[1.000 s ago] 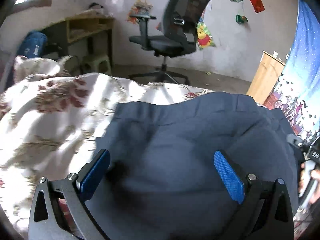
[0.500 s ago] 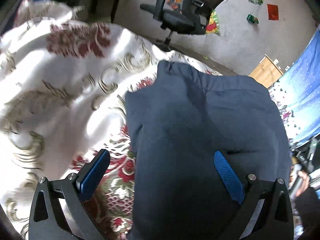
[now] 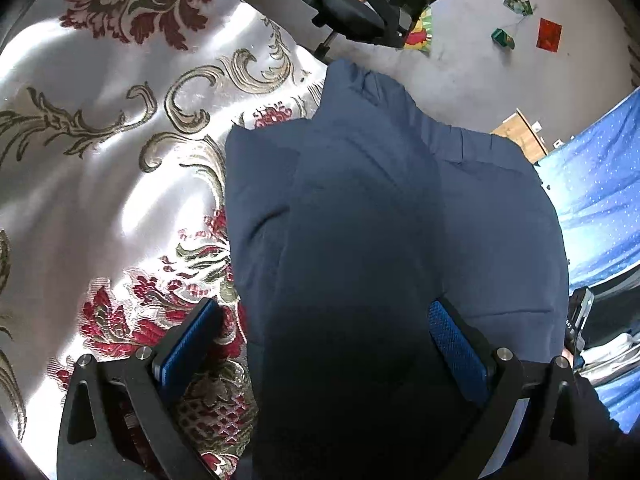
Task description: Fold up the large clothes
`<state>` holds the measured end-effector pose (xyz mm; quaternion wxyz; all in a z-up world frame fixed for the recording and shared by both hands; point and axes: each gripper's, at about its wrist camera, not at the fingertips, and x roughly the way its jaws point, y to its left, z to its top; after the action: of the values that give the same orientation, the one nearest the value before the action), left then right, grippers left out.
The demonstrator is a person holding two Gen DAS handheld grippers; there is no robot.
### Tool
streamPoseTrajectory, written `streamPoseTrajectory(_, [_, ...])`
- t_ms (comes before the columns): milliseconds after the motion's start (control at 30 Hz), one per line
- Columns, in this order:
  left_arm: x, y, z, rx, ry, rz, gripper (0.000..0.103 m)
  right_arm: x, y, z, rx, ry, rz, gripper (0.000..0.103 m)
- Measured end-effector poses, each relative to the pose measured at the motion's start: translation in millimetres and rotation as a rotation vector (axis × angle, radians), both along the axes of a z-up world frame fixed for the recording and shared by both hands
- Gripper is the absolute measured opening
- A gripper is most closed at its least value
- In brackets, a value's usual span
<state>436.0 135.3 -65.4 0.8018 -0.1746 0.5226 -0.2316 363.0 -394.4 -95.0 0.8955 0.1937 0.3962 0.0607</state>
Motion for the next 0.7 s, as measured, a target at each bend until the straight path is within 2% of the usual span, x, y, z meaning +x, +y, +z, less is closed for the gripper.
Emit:
streamPoseTrajectory(167, [9, 2, -6, -0.043, 0.055, -0.020, 0.102, 2, 4, -2, -0.012, 0.014, 0.011, 0.103])
streamPoseTrajectory(300, [-2, -1, -1, 0.004, 0.048, -0.018, 0.101, 9, 8, 0, -0.020, 0.062, 0.025, 0.103])
streamPoseTrajectory(333, [-3, -4, 0, 0.016, 0.044, -0.018, 0.097, 10, 9, 0, -0.018, 0.078, 0.026, 0.103])
streamPoseTrajectory(367, [-5, -6, 3, 0.021, 0.035, -0.023, 0.083, 10, 9, 0, -0.015, 0.090, 0.026, 0.103])
streamPoseTrajectory(433, [-10, -13, 10, 0.023, 0.009, -0.039, 0.069, 11, 12, 0, -0.008, 0.122, 0.023, 0.103])
streamPoseTrajectory(533, [-17, -19, 18, 0.072, -0.032, -0.049, 0.057, 8, 20, 1, -0.009, 0.158, 0.031, 0.103])
streamPoseTrajectory(633, [-22, -21, 22, 0.088, -0.040, -0.028, 0.044, 6, 27, 1, 0.001, 0.172, 0.044, 0.103])
streamPoseTrajectory(667, [-26, -22, 26, 0.099, -0.057, -0.017, 0.038, 5, 28, 1, 0.006, 0.174, 0.048, 0.099])
streamPoseTrajectory(700, [-32, -25, 31, 0.118, -0.082, -0.008, 0.035, 2, 30, 2, 0.016, 0.171, 0.051, 0.089])
